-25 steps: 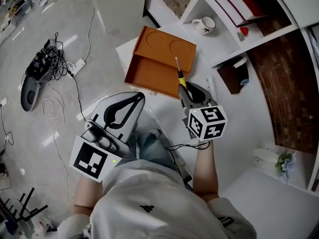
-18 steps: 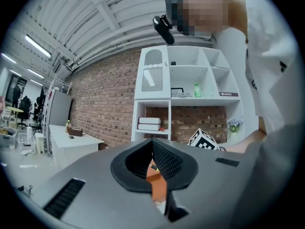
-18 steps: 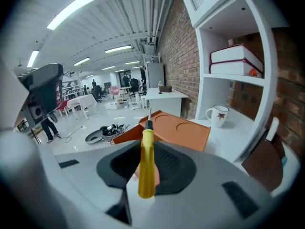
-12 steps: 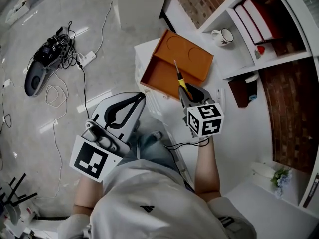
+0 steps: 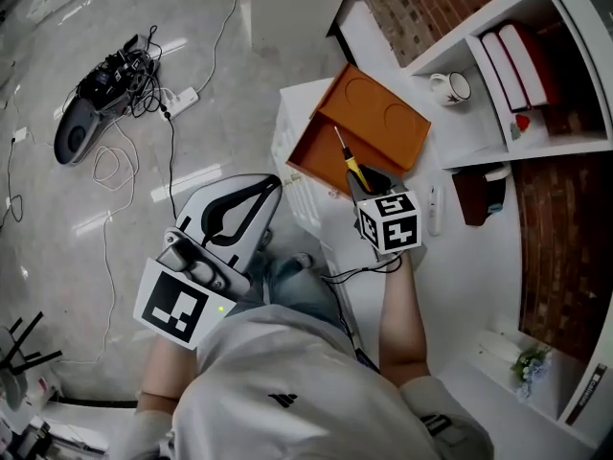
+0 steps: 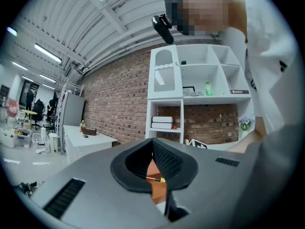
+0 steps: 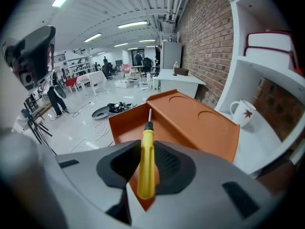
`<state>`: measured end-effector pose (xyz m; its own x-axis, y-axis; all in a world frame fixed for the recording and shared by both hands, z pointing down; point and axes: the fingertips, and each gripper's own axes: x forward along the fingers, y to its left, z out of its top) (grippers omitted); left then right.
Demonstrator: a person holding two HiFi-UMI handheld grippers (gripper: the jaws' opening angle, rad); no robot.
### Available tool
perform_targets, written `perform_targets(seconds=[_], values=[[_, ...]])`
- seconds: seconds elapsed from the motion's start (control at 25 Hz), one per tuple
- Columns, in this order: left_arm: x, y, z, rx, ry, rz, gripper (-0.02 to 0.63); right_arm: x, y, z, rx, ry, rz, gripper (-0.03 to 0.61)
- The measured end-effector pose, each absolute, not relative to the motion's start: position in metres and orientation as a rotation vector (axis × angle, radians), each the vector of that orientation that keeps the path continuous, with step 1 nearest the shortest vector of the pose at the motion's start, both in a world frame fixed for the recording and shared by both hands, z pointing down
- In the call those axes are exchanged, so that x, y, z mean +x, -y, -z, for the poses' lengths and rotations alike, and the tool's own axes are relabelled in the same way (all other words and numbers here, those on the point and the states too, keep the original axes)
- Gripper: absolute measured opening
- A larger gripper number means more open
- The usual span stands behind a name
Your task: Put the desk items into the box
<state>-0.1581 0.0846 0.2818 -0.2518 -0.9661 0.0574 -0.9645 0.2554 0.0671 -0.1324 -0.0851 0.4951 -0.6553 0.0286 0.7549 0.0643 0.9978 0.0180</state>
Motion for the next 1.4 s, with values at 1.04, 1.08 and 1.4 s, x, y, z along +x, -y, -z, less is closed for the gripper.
perform_targets(seconds=[1.04, 1.08, 1.4], values=[[-0.189, -0.070, -0.289, 1.828, 2.419, 0.036, 0.014, -0.148, 0.089, -0.529, -0.110, 2.165, 0.081, 0.098], [-0.189, -0.069, -0.289, 1.834, 2.416, 0.038, 0.012, -0.149, 0.090, -0.527, -0.102, 2.175, 0.079, 0.097], [-0.186, -0.059, -0.286, 1.908, 2.365, 0.045, 0.012, -0.150, 0.092, -0.494, -0.034, 2.308, -0.029, 0.009]])
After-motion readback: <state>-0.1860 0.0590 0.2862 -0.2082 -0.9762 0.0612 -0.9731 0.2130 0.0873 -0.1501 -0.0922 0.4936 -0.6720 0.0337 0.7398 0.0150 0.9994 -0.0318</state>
